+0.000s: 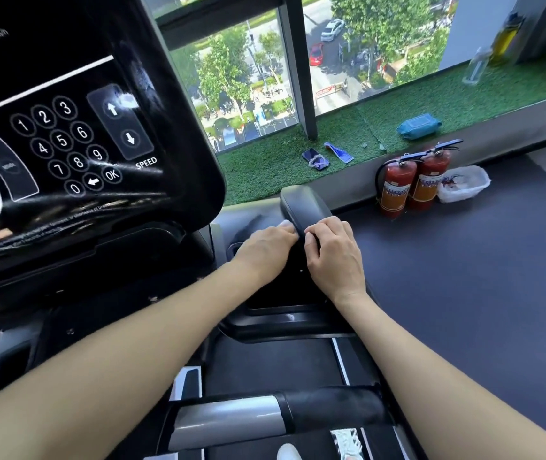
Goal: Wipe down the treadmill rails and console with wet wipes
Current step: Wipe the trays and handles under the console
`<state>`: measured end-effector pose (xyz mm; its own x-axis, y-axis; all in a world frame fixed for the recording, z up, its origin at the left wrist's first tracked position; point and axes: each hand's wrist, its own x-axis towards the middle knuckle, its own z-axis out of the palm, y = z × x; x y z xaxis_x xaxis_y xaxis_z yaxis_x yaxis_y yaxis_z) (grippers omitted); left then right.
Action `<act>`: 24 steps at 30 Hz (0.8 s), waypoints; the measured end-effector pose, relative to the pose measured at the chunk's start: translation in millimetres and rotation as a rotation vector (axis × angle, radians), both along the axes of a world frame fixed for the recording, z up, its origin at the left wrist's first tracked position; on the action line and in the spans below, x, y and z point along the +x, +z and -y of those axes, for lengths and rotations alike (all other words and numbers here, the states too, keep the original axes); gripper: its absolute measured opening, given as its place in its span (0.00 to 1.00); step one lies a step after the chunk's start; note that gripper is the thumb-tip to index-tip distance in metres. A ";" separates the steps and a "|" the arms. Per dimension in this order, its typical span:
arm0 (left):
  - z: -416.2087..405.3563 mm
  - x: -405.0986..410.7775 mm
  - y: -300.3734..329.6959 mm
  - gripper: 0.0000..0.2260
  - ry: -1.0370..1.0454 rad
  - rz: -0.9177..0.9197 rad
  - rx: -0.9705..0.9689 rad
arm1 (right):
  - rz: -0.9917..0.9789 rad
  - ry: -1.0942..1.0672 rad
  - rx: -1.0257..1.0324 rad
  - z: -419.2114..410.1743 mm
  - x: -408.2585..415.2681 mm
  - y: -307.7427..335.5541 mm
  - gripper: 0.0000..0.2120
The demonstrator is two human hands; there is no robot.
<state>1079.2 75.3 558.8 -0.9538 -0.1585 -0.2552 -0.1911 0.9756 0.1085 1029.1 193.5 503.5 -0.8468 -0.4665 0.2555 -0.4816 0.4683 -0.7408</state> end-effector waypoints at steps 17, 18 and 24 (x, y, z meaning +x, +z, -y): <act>42.0 18.9 14.9 0.12 0.132 -0.009 -0.204 | -0.033 -0.015 -0.015 2.2 -0.3 -1.5 0.11; 44.8 24.0 19.7 0.11 0.141 -0.013 -0.237 | -0.036 -0.014 -0.015 2.6 -0.2 -1.5 0.11; 16.2 3.5 -2.2 0.11 0.111 -0.009 -0.072 | -0.041 -0.020 -0.004 1.7 -0.9 -3.3 0.08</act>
<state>1082.7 59.1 556.5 -0.9316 -0.2807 -0.2310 -0.2975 0.9539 0.0407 1028.2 191.7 500.2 -0.8449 -0.4481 0.2920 -0.5018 0.4751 -0.7228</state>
